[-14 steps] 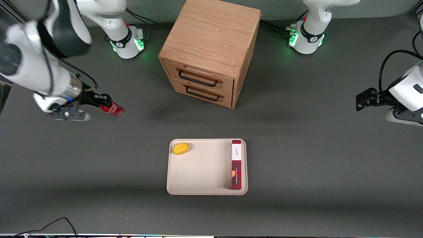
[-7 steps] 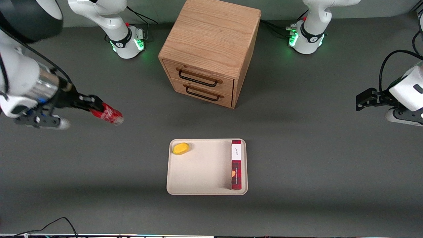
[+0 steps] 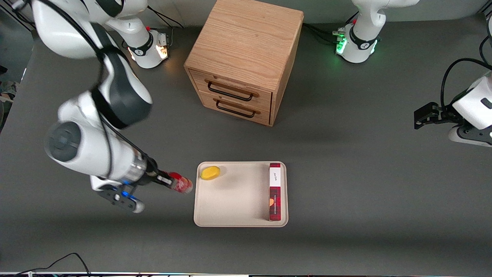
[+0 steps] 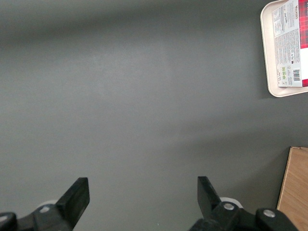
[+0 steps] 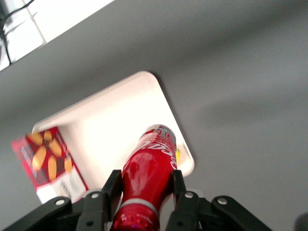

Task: Place coke bottle on tray
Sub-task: 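Carry the bottle over the cream tray beside the yellow lemon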

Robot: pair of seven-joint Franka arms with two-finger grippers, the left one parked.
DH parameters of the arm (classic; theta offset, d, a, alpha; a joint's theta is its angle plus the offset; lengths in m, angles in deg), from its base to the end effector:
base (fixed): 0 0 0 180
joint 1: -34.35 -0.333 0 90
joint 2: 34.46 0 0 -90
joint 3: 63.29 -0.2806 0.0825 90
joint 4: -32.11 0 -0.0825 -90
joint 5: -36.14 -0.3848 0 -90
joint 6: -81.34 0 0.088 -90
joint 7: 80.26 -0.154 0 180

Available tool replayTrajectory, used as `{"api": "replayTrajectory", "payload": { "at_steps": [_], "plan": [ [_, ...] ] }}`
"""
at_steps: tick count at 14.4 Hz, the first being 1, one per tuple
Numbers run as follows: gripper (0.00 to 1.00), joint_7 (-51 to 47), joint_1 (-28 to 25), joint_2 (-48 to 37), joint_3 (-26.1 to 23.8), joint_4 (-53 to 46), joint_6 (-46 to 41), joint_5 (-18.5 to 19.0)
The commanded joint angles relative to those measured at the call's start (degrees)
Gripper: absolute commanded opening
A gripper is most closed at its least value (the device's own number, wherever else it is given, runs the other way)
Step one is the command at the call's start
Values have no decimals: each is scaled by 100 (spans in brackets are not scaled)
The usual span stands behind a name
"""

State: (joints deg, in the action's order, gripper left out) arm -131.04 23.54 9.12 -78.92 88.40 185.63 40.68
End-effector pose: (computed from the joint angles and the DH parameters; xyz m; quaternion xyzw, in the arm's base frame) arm 0.6959 0.2683 0.3600 -0.9675 0.2423 -0.0065 0.0726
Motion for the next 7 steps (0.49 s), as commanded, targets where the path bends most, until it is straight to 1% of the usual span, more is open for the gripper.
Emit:
{"api": "replayTrajectory", "payload": {
  "at_steps": [1,2,4,7],
  "plan": [
    [0,-896,-166,737,-211,-452,651,615],
    [0,-1108,-175,931,-325,-452,880,826],
    [0,-1311,-175,1169,-449,-443,1066,1257],
    [0,-1426,-210,1380,-476,-347,1303,1566]
  ]
}}
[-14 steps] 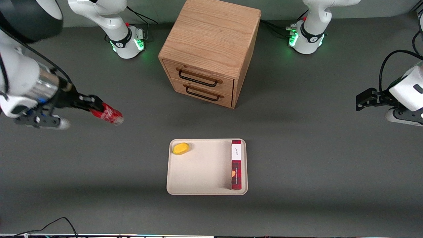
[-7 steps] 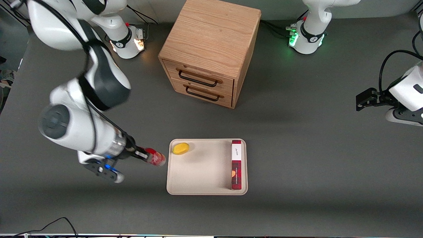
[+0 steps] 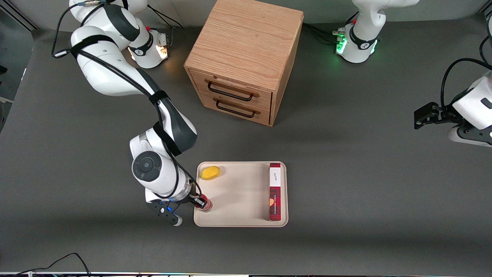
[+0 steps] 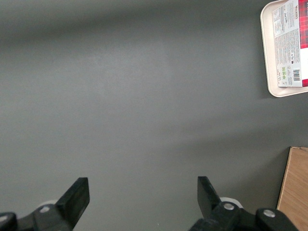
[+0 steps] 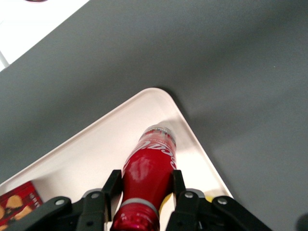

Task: Place coke bottle on tray
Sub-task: 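Carry the bottle over the cream tray beside the yellow lemon, then lower the bottle upright onto the tray and open the right gripper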

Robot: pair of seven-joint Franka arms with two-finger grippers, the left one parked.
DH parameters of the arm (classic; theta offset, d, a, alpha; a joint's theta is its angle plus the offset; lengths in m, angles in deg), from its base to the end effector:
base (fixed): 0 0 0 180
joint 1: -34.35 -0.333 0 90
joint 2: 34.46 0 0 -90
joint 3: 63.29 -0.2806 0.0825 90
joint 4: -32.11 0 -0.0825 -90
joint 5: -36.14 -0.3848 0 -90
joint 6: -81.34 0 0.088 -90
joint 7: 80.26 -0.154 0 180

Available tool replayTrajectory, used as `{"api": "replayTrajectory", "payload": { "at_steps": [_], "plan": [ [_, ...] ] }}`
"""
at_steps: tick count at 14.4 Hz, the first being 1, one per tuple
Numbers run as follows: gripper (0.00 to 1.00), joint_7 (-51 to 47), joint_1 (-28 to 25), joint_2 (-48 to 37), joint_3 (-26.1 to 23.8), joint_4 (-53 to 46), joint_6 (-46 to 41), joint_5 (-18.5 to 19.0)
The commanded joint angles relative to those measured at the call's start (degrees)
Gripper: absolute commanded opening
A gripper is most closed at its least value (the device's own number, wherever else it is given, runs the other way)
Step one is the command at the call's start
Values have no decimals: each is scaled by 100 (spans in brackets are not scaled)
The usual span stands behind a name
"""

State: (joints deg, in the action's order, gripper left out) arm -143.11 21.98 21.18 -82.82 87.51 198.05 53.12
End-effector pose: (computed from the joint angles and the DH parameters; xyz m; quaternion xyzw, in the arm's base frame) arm 0.7099 0.3086 0.2387 -0.9550 0.2881 -0.0490 0.0503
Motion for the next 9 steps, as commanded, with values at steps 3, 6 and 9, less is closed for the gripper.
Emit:
{"api": "replayTrajectory", "payload": {
  "at_steps": [3,6,9],
  "plan": [
    [100,-123,7,175,-122,-204,116,340],
    [100,-70,147,-201,-455,-222,-620,349],
    [100,804,252,-1245,-578,-169,-2181,341]
  ]
}}
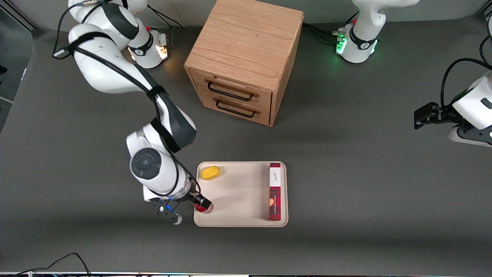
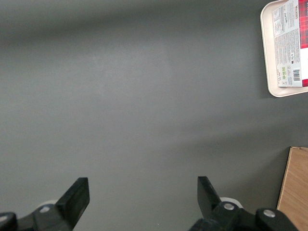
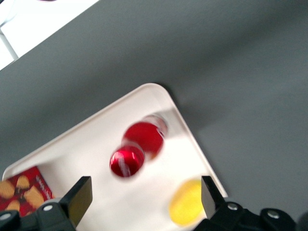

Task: Place coke bottle on tray

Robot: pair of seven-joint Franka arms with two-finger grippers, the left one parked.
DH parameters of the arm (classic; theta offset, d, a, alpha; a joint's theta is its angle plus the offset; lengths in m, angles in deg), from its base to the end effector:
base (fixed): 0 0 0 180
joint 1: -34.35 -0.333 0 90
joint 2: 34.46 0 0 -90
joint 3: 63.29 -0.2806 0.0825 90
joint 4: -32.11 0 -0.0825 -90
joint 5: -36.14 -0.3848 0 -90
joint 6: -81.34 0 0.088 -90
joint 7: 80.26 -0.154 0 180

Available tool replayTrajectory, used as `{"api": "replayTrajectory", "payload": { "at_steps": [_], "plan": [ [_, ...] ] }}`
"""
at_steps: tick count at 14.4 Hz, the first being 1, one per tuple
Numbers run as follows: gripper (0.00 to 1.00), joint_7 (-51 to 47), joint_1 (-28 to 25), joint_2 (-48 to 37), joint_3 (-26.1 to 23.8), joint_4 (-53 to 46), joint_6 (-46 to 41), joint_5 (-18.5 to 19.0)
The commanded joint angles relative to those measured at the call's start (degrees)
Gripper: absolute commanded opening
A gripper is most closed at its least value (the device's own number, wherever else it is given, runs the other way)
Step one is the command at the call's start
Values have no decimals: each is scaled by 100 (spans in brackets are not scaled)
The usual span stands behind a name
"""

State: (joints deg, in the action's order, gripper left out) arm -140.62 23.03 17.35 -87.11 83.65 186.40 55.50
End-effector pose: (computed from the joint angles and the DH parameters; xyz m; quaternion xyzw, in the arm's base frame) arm 0.6961 0.3081 0.3092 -0.9647 0.2601 -0.0326 0.0264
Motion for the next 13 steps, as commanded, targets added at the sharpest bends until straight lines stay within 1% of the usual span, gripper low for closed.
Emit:
{"api": "replayTrajectory", "payload": {
  "at_steps": [1,2,3,4,5,6,7,8,9,10,11,13],
  "plan": [
    [100,934,322,-1170,-289,243,-1606,77],
    [100,1199,506,-1582,-491,400,-2195,51],
    [100,1445,769,-2047,-649,645,-2540,42],
    [100,1883,1007,-2487,-738,926,-2752,-54],
    [100,2392,1244,-2987,-695,1242,-2946,-403],
    [100,2771,1455,-3488,-547,1610,-3000,-816],
    [100,3114,1518,-4024,-180,2093,-3000,-1142],
    [100,3492,1493,-4586,320,2663,-2887,-1484],
    [100,3826,1475,-5062,699,3217,-2625,-1810],
    [100,4090,1475,-5467,981,3779,-2379,-2013],
    [100,4293,1466,-5793,1167,4298,-2124,-2085],
    [100,4401,1475,-6198,1326,5152,-1588,-2138]
  ]
}}
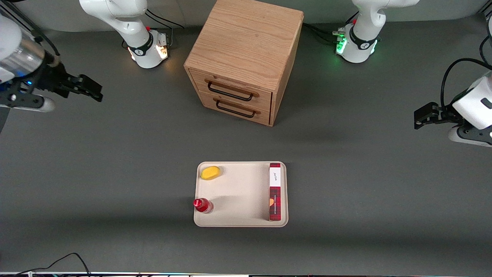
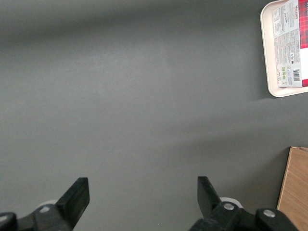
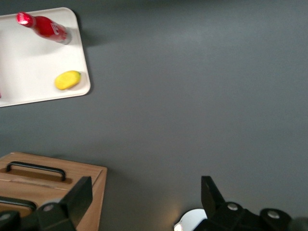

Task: Place coke bottle on tray

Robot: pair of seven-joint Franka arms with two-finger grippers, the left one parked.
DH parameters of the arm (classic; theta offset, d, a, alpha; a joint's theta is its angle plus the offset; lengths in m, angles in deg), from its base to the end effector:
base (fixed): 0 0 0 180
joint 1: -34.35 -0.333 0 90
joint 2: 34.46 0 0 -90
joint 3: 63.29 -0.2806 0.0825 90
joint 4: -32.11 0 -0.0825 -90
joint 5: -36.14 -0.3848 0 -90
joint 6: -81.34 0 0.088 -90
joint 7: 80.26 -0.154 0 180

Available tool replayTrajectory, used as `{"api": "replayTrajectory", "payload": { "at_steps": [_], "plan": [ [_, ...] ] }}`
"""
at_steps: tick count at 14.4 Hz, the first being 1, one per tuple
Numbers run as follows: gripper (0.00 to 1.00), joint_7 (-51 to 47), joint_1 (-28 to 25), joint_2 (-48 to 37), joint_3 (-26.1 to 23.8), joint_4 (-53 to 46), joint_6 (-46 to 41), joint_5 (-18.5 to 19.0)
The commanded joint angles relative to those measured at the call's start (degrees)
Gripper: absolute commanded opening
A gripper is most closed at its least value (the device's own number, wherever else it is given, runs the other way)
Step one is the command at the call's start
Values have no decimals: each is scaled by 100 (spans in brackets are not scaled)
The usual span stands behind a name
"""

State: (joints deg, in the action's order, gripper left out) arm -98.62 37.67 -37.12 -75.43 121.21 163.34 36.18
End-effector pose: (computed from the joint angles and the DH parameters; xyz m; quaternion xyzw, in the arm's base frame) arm 0.5179 0.0824 0.5625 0.9957 -0.0834 -0.0369 0.0143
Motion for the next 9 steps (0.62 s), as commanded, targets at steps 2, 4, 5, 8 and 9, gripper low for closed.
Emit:
{"api": "replayTrajectory", "payload": {
  "at_steps": [2,4,5,8,9],
  "plan": [
    [100,200,11,-955,308,2074,1201,-373],
    [100,200,2,-1043,352,2428,1432,-382],
    [100,209,-7,-1035,352,2411,1397,-391],
    [100,78,2,-781,440,1913,1240,-504],
    [100,60,2,-588,475,1614,1021,-523]
  ]
}}
